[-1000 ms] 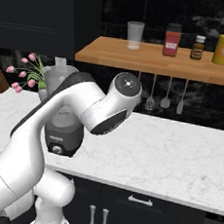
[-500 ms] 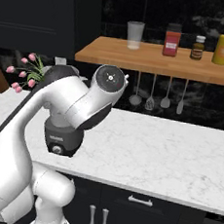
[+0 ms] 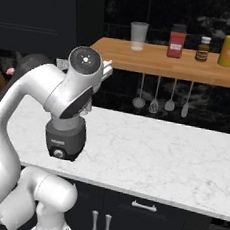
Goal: Close the lid blender by securely placing the lid on top.
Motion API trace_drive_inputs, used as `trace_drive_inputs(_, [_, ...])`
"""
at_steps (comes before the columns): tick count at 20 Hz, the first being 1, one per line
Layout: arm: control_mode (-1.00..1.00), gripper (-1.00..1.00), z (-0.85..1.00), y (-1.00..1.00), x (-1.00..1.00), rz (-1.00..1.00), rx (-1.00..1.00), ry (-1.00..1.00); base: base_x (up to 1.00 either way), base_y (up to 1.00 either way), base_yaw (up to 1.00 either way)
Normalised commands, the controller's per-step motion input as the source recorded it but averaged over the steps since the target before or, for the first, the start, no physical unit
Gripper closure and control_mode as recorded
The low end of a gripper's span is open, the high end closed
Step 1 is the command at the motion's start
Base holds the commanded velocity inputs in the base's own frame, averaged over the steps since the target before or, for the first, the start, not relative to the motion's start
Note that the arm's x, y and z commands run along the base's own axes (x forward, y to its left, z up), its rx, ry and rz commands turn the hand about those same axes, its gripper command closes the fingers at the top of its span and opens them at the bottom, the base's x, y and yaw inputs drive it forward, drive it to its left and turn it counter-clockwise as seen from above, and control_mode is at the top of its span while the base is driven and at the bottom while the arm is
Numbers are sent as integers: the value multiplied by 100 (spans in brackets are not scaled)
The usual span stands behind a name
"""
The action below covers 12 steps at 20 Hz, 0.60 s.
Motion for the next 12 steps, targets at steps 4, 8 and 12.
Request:
trace_drive_inputs(4, [-100,100,47,50,3,0,2,0,0,0,0])
trace_drive_inputs(8, [-100,100,30,44,20,0,2,2,0,0,0])
trace_drive_inputs(12, [-100,100,5,34,36,-1,3,8,0,0,0])
